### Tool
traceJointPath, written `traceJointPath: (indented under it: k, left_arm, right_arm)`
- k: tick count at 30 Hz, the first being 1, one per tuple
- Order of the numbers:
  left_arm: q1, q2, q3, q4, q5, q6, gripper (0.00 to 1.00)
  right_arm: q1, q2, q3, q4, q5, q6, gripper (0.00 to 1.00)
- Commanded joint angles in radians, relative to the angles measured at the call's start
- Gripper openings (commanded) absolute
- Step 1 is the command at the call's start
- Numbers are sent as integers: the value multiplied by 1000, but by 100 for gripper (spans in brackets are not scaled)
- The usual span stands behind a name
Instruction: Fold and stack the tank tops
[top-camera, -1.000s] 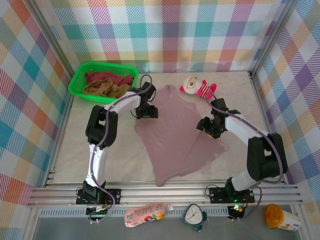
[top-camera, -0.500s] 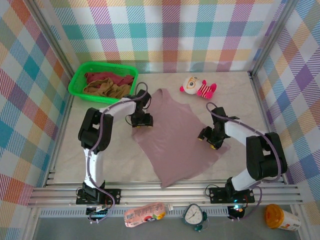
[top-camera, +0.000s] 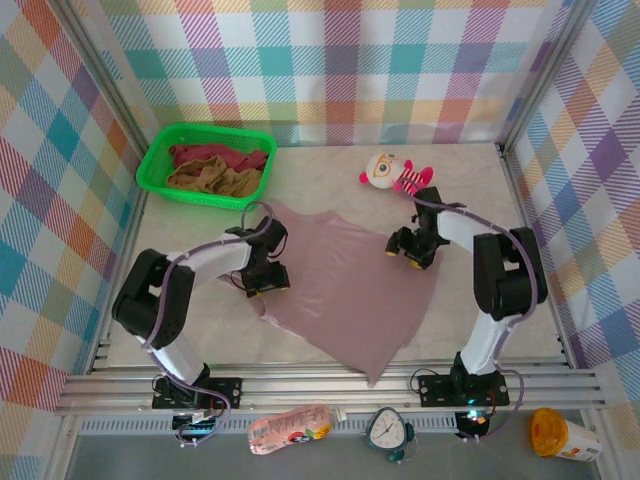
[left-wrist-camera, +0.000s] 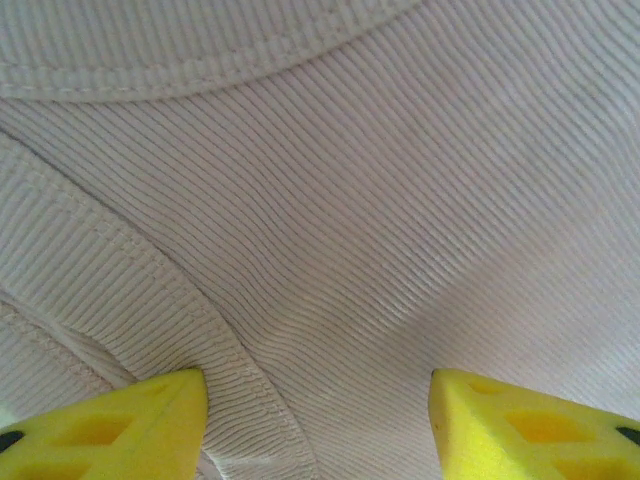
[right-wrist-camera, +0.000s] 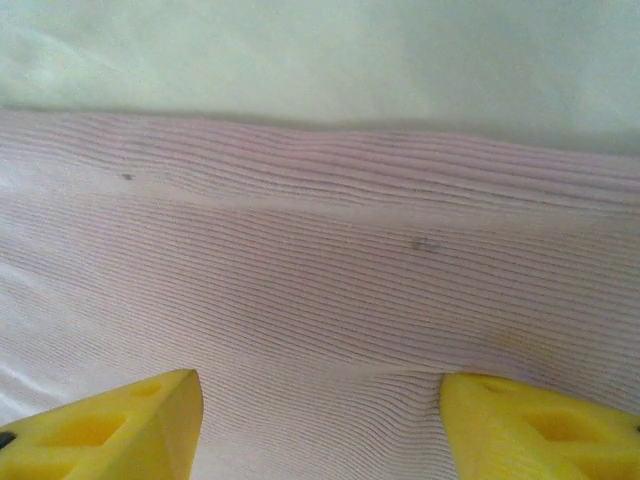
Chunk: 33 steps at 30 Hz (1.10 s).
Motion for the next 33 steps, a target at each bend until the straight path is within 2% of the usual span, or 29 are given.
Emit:
traceJointPath:
  k: [1, 5, 8, 12, 15, 20, 22, 26, 29, 33]
  left_arm:
    - [-42, -69, -62, -11, -15, -137, 61]
    - [-68, -123, -112, -46, -13, -201, 62]
    - [-68, -150, -101, -107, -31, -194, 63]
    - [-67, -145, 37, -209, -74, -111, 65]
    - [-67, -102, 172, -224, -74, -36, 65]
    - [-43, 87, 416, -188, -89, 133, 66]
    - [-18, 165, 508, -154, -54, 189, 65]
    - [32, 329, 710, -128, -7, 285, 64]
    - [55, 461, 886, -167, -10, 346, 63]
    - [74, 574, 1022, -165, 28, 432, 63]
  right_arm:
    - [16, 95, 80, 1, -63, -104, 65]
    - [31, 183, 226, -60, -133, -197, 66]
    - [34, 204, 289, -103, -152, -251, 66]
    - [21, 127, 278, -132, -108, -312, 67]
    - [-10, 22, 215, -112, -88, -332, 68]
    - [-77, -94, 106, -50, -50, -437, 68]
    - [-97, -102, 93, -33, -59, -474, 67]
    - [-134, -79, 94, 18, -89, -537, 64]
    - [-154, -36, 121, 37, -66, -588, 62]
    - [-190, 27, 171, 52, -81, -575, 57]
